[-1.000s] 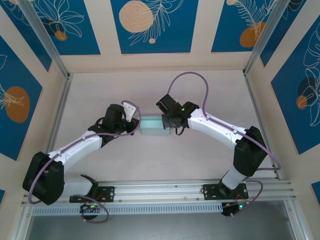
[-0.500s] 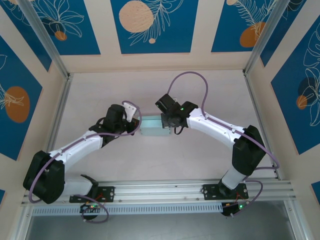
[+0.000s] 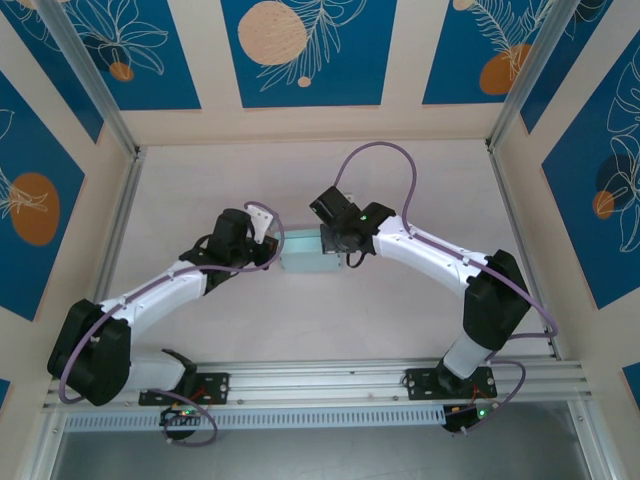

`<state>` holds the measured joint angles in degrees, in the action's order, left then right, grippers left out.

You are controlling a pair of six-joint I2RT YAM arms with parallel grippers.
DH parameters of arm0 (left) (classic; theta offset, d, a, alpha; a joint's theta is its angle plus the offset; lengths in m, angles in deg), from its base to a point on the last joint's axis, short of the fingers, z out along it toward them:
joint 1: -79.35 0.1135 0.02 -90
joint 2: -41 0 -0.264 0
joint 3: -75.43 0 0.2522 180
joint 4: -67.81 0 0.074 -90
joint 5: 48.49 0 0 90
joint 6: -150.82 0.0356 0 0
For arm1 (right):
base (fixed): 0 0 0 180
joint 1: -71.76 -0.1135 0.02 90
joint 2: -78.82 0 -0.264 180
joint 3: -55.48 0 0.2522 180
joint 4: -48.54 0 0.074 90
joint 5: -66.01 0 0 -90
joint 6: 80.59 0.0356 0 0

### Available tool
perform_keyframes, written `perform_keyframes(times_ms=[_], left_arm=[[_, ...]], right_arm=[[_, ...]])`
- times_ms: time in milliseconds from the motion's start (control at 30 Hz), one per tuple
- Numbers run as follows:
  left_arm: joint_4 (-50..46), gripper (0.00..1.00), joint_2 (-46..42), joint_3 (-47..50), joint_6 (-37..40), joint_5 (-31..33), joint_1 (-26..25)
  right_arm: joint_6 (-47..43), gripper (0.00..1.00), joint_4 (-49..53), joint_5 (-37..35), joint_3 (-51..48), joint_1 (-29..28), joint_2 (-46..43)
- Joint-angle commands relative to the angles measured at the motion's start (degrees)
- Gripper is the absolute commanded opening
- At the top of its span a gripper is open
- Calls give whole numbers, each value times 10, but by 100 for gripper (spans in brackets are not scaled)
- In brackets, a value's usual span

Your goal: Fold the paper box

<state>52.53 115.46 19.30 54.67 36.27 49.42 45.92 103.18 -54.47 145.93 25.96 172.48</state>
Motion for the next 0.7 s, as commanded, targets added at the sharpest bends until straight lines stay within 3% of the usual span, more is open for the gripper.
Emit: perform_keyframes(times_ms=[0, 667], left_arm=[[20, 0, 5, -6, -6, -29, -23], [18, 0, 4, -6, -4, -17, -23]], right_arm=[[17, 4, -68, 36, -21, -13, 1], [5, 0, -96, 9, -79, -16, -6]])
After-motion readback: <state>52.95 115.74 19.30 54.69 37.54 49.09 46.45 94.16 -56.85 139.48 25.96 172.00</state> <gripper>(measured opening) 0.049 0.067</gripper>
